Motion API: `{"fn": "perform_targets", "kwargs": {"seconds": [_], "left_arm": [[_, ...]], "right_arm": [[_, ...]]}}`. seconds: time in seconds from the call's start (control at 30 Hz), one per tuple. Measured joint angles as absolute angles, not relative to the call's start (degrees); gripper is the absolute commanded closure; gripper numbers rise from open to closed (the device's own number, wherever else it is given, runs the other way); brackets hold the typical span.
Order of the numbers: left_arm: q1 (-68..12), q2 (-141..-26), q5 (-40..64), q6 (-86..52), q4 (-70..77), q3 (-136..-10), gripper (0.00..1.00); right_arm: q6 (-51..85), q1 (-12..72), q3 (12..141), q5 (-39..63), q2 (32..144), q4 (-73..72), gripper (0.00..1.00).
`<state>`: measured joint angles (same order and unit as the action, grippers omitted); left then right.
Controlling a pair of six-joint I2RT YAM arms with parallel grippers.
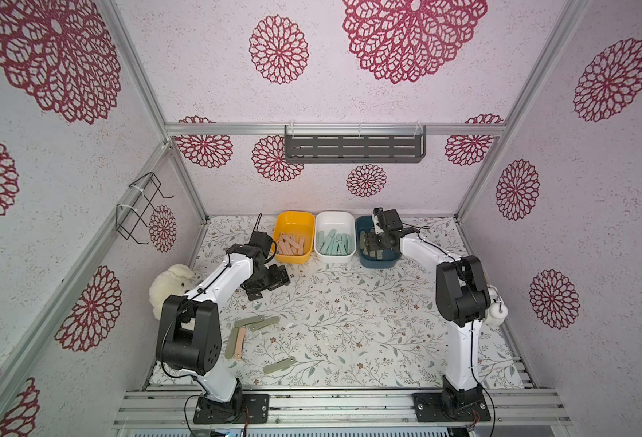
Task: Place the fruit knives into the storage box by color
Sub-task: Place the fruit knife in the storage box, then pick up the fruit knife from the center of the board.
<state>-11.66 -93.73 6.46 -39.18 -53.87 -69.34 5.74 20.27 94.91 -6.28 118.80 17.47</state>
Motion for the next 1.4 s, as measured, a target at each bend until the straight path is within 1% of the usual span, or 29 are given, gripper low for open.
{"fn": "perform_targets", "kwargs": {"seconds": [0.03, 0.27, 0.37, 0.63, 0.8, 0.93, 1.0, 1.03, 1.23, 1.4], "left_arm": [[-11.49, -92.44, 5.85, -39.53, -54.39, -67.72, 0.03], [-10.28, -83.85, 4.60, -44.45, -51.40, -52.36, 0.03], [-9.61, -83.20, 4.34, -45.74, -49.54, -48.56, 0.03], [-8.25, -86.17, 1.65, -45.41, -43.18, -48.27, 0.03], [-7.07, -90.87, 1.37, -44.51, -40.71, -48.82, 0.03], [-7.07, -90.83, 1.91, -44.12, -39.44, -48.82, 0.03], [-7.07, -90.08, 2.50, -44.23, -39.07, -48.21, 0.00], [-7.14, -89.49, 2.92, -44.36, -38.85, -47.72, 0.02], [-10.15, -85.97, 4.75, -46.48, -39.38, -45.32, 0.10], [-14.94, -84.40, 5.39, -48.56, -40.14, -45.23, 0.10]], "right_arm": [[5.63, 20.67, 94.17, -6.33, 117.40, 17.67, 0.01], [5.58, 26.87, 82.43, -5.69, 103.83, 17.54, 0.01], [5.63, 29.47, 78.13, -4.71, 100.79, 17.52, 0.01], [6.59, 30.02, 71.00, -4.43, 98.15, 17.74, 0.01], [7.18, 30.02, 70.46, -4.38, 96.20, 17.72, 0.01], [7.20, 30.02, 70.48, -4.36, 95.35, 17.43, 0.01], [7.20, 30.00, 70.48, -4.29, 95.35, 17.43, 0.01], [7.20, 30.00, 70.48, -4.27, 95.35, 17.41, 0.01], [7.42, 30.00, 70.48, -3.81, 95.35, 17.17, 0.01], [7.55, 30.00, 70.48, -3.20, 95.35, 16.51, 0.01]]}}
